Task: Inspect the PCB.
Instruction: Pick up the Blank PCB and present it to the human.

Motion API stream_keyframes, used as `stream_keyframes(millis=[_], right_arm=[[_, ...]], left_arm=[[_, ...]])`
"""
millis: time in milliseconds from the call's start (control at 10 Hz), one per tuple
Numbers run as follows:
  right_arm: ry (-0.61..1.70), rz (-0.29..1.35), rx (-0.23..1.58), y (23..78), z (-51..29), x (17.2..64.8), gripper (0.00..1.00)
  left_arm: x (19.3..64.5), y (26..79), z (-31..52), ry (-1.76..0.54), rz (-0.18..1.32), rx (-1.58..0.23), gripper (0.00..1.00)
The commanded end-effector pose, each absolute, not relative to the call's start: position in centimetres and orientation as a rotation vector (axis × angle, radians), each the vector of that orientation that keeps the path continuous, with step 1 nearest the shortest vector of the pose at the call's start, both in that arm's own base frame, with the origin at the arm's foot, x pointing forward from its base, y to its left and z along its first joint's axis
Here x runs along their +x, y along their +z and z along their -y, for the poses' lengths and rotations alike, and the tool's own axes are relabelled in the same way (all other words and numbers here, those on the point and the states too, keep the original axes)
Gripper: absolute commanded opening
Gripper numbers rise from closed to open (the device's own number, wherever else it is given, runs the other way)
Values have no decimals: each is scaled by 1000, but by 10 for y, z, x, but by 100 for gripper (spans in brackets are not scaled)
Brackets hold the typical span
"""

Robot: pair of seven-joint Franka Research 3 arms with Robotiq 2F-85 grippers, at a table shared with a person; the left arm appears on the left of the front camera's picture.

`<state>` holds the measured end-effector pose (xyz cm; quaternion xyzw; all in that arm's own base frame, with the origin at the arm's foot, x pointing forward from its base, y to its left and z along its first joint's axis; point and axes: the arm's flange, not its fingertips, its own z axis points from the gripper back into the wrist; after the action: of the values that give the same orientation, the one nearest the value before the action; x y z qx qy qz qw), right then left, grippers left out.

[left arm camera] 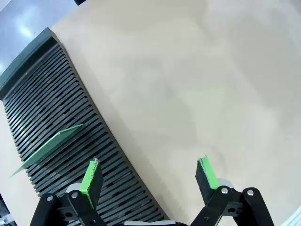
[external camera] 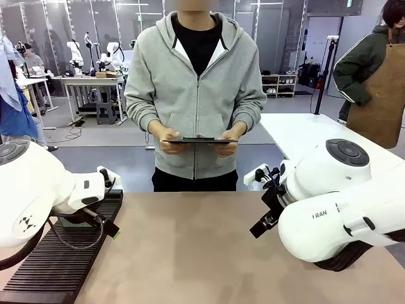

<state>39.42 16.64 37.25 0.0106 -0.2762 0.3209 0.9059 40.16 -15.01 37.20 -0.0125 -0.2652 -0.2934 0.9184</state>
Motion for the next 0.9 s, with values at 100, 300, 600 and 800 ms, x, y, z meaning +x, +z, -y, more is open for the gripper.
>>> stream_keyframes(millis=[100, 300, 600, 800], right_arm=[[663, 571, 22, 372, -166, 394, 100], [663, 571, 22, 372, -166, 394, 100], [663, 571, 22, 372, -166, 394, 100], [663, 571, 22, 372, -166, 394, 100]], left_arm=[[402, 372, 150, -604, 545, -26, 100], [402, 372, 150, -604, 545, -26, 100], [402, 372, 150, -604, 545, -26, 100], [402, 372, 150, -604, 545, -26, 100]])
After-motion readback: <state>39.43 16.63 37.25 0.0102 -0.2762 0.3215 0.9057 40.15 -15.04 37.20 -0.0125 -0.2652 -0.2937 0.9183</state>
